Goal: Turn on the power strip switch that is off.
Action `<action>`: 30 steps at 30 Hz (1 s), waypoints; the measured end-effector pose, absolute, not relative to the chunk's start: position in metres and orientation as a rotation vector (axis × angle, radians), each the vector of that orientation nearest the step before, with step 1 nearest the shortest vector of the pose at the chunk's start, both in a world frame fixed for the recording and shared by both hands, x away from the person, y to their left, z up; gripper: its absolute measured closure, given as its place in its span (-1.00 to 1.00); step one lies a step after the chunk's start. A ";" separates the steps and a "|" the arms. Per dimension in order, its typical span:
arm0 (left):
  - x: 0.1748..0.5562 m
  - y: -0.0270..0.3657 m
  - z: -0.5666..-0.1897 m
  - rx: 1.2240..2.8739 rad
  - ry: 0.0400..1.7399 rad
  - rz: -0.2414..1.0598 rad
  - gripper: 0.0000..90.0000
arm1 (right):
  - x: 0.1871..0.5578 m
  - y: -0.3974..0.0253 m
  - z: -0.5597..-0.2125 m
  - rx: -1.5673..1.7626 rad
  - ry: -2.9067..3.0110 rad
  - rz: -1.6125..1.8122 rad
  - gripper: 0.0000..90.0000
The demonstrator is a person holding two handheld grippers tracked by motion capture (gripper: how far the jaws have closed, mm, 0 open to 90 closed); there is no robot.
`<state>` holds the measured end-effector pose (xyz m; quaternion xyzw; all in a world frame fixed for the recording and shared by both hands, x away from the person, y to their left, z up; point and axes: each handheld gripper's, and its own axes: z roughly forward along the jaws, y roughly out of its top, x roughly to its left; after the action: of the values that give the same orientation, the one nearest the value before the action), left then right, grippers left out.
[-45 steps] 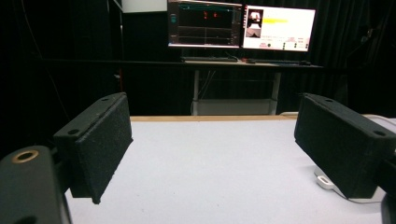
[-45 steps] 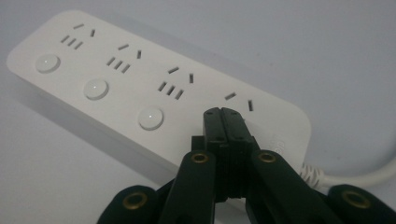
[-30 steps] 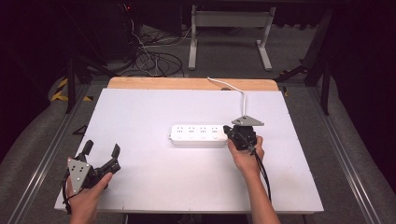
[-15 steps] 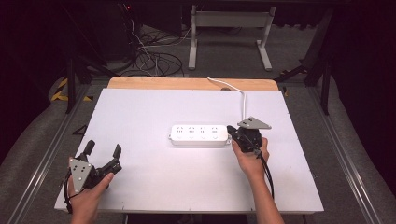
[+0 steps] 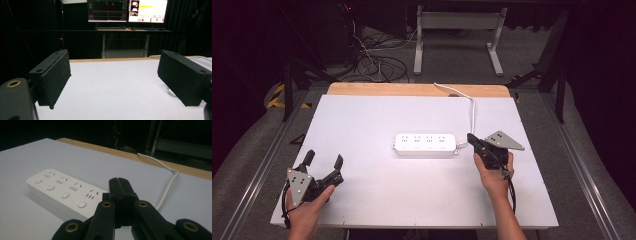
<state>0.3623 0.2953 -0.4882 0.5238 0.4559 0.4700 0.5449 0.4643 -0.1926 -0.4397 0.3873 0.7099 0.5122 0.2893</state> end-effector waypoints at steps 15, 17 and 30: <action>0.363 0.295 -0.488 1.240 1.083 1.113 -0.73 | 0.441 -0.221 -0.438 0.975 1.811 1.469 1.00; 0.363 0.295 -0.488 1.240 1.081 1.115 -0.73 | 0.439 -0.225 -0.438 0.977 1.795 1.478 0.99; 0.363 0.295 -0.488 1.241 1.079 1.113 -0.73 | 0.431 -0.223 -0.441 0.952 1.769 1.485 0.65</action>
<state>0.3630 0.2948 -0.4876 0.5235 0.4552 0.4694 0.5462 0.4310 -0.2229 -0.4406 0.3615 0.6718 0.5641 0.3160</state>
